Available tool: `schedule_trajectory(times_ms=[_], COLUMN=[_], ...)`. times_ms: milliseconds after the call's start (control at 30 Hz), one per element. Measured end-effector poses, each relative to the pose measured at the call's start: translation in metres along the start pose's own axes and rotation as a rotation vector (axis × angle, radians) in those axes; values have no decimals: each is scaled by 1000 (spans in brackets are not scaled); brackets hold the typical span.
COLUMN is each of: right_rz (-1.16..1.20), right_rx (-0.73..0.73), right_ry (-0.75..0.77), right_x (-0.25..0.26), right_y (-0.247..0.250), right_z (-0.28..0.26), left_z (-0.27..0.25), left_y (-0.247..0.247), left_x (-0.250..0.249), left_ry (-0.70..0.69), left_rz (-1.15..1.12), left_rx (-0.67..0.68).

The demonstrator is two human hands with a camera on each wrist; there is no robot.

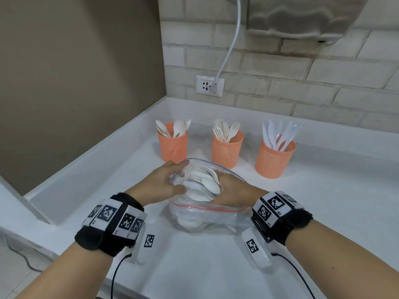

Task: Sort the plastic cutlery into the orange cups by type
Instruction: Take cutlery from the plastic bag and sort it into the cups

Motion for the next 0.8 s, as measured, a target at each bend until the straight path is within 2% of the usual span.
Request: schedule_trajectory(times_ms=[133, 233, 300, 433, 500, 600, 700, 800], right_rz=[-52, 25, 90, 266, 389, 584, 730, 796], right_rx=[-192, -221, -230, -213, -293, -462, -602, -638], right_ry=[68, 122, 176, 142, 132, 113, 96, 119], right_x=[9, 16, 19, 15, 8, -1, -8, -9], right_y=[3, 1, 0, 1, 4, 13, 19, 19], right_z=[-10, -15, -18, -23, -22, -22, -25, -27], left_z=[0, 4, 7, 11, 8, 0, -3, 0], left_y=[11, 15, 10, 0, -2, -6, -16, -31], left_x=[4, 8, 9, 8, 3, -13, -22, -29], left_ry=[-2, 36, 58, 105, 97, 42, 67, 41], left_rz=[50, 140, 226, 439, 438, 300, 501, 708], left_rx=[-112, -199, -148, 5, 6, -56, 1, 22])
Point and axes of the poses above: each hand's wrist, its own z-axis towards the middle knuckle, its own y-axis out of the back of the hand, x = y × z, the point moved 2 cm from there along z, towards the middle knuckle, and after that the axes turned 11 degrees about x, right-handed, at the moved point
